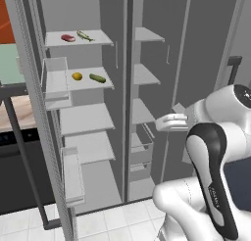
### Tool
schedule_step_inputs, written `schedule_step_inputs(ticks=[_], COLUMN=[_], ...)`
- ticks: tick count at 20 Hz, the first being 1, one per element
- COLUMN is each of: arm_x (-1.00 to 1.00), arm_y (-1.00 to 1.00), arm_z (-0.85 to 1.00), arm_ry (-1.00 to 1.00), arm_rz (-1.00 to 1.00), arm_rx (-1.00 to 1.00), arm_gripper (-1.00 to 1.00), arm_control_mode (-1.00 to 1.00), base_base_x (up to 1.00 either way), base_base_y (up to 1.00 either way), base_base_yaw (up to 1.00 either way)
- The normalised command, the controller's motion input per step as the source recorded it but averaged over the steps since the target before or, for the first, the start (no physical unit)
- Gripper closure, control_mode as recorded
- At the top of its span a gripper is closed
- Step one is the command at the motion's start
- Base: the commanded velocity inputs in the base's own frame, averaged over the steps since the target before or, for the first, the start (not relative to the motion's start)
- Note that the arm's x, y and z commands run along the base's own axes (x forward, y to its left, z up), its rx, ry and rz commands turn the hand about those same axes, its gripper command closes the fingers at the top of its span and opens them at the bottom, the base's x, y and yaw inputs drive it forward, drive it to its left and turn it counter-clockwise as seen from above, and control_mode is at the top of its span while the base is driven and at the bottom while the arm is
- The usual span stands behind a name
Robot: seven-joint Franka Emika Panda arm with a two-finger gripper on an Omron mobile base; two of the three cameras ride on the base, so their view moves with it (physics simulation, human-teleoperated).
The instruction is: Gather the cucumber and lemon from the fridge and place them on a tray on the dining counter. Then gather the steak and fish from the fridge and place them on the other tray.
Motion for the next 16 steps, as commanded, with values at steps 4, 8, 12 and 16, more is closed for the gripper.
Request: schedule_step_inputs(ticks=[4, 8, 12, 16], arm_x=[0.00, 0.00, 0.07, 0.14], arm_y=[0.00, 0.00, 0.29, 0.36], arm_z=[0.00, 0.00, -0.01, -0.03], arm_ry=[0.00, 0.00, 0.01, 0.02], arm_rz=[0.00, 0.00, 0.00, 0.00], arm_rx=[0.00, 0.00, 0.00, 0.00], arm_gripper=[-1.00, -1.00, -1.00, -1.00], arm_control_mode=[-1.00, -1.00, -1.00, 1.00], base_base_x=[0.00, 0.00, 0.00, 0.16], base_base_y=[0.00, 0.00, 0.00, 0.29], base_base_yaw=[0.00, 0.00, 0.00, 0.00])
